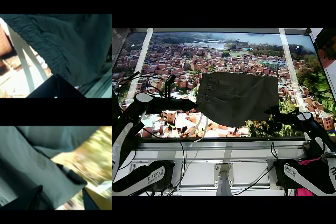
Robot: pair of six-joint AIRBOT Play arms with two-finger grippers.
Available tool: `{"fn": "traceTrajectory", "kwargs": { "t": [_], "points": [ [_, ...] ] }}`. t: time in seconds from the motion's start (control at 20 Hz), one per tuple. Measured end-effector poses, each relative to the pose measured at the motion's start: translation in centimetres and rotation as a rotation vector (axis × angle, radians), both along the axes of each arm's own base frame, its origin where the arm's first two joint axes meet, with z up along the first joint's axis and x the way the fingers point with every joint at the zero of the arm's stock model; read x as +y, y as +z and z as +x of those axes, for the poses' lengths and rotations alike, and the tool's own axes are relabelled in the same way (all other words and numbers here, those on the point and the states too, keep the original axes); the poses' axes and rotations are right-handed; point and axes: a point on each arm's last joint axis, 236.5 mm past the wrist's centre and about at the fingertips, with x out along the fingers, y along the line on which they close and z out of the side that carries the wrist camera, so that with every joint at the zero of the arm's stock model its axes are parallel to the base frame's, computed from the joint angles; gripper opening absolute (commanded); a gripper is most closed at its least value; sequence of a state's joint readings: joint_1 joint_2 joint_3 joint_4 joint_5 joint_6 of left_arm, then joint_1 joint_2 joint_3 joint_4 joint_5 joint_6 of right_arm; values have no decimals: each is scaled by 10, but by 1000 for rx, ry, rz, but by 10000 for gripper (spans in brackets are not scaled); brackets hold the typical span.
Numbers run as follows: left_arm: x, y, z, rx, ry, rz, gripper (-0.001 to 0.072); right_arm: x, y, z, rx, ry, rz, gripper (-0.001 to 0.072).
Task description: Fold the clothes and pants, and hang the long-sleeved shirts on hangers.
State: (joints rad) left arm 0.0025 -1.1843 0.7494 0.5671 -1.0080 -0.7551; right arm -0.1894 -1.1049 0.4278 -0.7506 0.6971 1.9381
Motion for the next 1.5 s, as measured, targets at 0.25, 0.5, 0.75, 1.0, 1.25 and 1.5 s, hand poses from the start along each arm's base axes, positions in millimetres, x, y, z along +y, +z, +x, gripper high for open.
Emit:
{"fn": "traceTrajectory", "kwargs": {
  "t": [0.25,0.5,0.75,1.0,1.25,1.5],
  "points": [
    [0,1,0,-3,0,-1,8,-7,-5,6,-13,-20,-25,4],
    [4,12,4,-36,12,0,8,10,38,2,-143,122,-29,5],
    [11,48,3,-147,23,12,8,22,141,-10,-416,182,-70,4],
    [9,68,-10,-175,6,9,7,18,213,-34,-553,174,-161,4],
    [10,75,-29,-166,-26,38,5,5,255,-62,-554,187,-279,4],
    [25,74,-67,-99,-5,144,5,1,270,-75,-499,212,-309,4]
  ]
}}
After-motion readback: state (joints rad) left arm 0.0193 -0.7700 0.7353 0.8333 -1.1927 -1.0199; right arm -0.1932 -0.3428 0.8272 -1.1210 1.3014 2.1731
